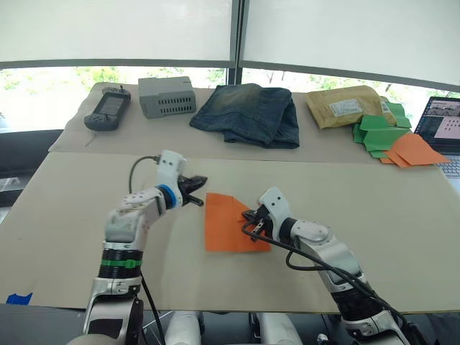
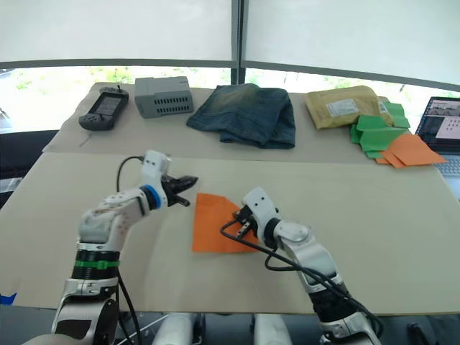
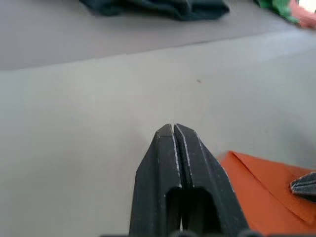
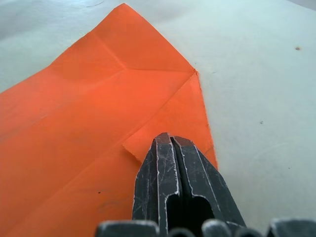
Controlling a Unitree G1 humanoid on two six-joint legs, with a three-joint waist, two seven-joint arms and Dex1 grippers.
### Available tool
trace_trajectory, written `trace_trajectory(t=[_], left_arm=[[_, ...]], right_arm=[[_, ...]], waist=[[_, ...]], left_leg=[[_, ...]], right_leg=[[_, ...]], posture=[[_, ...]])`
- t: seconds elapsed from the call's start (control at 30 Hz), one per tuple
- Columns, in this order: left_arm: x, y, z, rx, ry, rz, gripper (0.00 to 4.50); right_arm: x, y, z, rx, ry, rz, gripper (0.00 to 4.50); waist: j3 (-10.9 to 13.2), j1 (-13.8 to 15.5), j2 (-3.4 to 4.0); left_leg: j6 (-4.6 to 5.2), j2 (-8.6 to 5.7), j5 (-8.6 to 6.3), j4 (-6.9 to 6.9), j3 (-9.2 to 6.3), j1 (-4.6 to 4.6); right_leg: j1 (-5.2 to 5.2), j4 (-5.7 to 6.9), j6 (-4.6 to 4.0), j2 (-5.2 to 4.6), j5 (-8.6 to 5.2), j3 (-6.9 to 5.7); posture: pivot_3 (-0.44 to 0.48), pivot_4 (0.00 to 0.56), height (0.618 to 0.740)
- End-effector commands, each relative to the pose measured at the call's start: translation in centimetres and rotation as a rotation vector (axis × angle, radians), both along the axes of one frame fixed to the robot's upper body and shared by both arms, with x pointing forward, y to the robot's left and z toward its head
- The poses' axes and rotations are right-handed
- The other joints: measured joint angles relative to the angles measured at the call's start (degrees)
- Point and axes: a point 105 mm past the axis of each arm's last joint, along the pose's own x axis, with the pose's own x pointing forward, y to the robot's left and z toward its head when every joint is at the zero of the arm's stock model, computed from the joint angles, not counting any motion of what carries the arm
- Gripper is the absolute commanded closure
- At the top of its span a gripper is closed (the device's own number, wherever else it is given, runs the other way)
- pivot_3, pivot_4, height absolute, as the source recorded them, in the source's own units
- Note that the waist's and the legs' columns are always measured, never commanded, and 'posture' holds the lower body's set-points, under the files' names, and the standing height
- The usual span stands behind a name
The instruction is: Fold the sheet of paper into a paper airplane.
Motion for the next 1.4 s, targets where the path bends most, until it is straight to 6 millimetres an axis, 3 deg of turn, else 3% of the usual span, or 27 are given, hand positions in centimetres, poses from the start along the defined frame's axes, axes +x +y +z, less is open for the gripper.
trace_trajectory(t=[0.03,0.13,0.53,0.8,0.93,1.2,1.4], left_arm=[[-0.8,1.2,1.9,-0.05,0.026,0.033,3.08],[-2.0,0.4,0.6,-0.101,0.145,-0.008,2.08],[-3.0,-2.6,-1.6,-0.105,0.233,-0.052,2.08],[-3.3,-3.4,-1.9,-0.108,0.24,-0.083,4.46],[-3.3,-3.8,-1.7,-0.096,0.213,-0.105,4.46],[-2.3,-4.6,-1.0,0.034,0.06,-0.179,4.46],[-0.9,-4.6,-0.7,0.205,-0.099,-0.245,4.46]], right_arm=[[-1.0,-0.9,-4.1,-0.083,0.162,-0.026,4.5],[-1.0,-0.7,-4.2,-0.082,0.166,-0.02,4.5],[-0.7,-0.8,-4.1,-0.094,0.152,-0.02,4.5],[-0.5,-1.0,-3.7,-0.099,0.134,-0.034,4.5],[-0.2,-1.1,-3.3,-0.094,0.115,-0.042,4.5],[3.1,-1.3,3.7,-0.015,-0.082,-0.086,4.5],[3.8,-0.8,5.3,-0.002,-0.113,-0.069,4.5]], waist=[[0.0,-0.01,0.0],[-0.01,-0.02,0.0],[-0.01,-0.21,-0.01],[-0.01,-0.17,-0.01],[-0.01,-0.14,-0.01],[0.09,0.07,0.07],[0.11,0.16,0.1]], left_leg=[[0.0,0.0,0.0,0.0,-0.01,0.01],[-0.01,0.0,0.0,0.0,0.01,0.1],[-0.04,0.0,-0.02,-0.01,0.02,0.16],[-0.29,-0.01,-0.16,-0.01,0.0,0.16],[-0.42,-0.02,-0.24,-0.01,0.0,0.16],[-0.42,-0.05,-0.23,0.01,0.03,-0.06],[-0.01,-0.1,0.02,-0.05,0.1,-0.85]], right_leg=[[0.01,0.0,0.0,0.0,0.0,0.0],[0.08,0.02,0.0,0.01,0.0,0.0],[0.06,0.08,-0.07,0.03,0.02,-0.01],[0.06,0.06,-0.07,0.01,0.02,-0.01],[0.06,0.06,-0.07,0.01,0.02,-0.01],[-0.13,0.05,-0.1,-0.01,0.05,0.0],[-0.93,0.1,-0.13,0.04,0.39,0.02]], posture=[[0.0,0.15,0.716],[0.0,0.15,0.716],[0.0,0.15,0.716],[0.0,0.15,0.716],[0.0,0.15,0.716],[0.0,0.15,0.716],[0.0,0.15,0.716]])
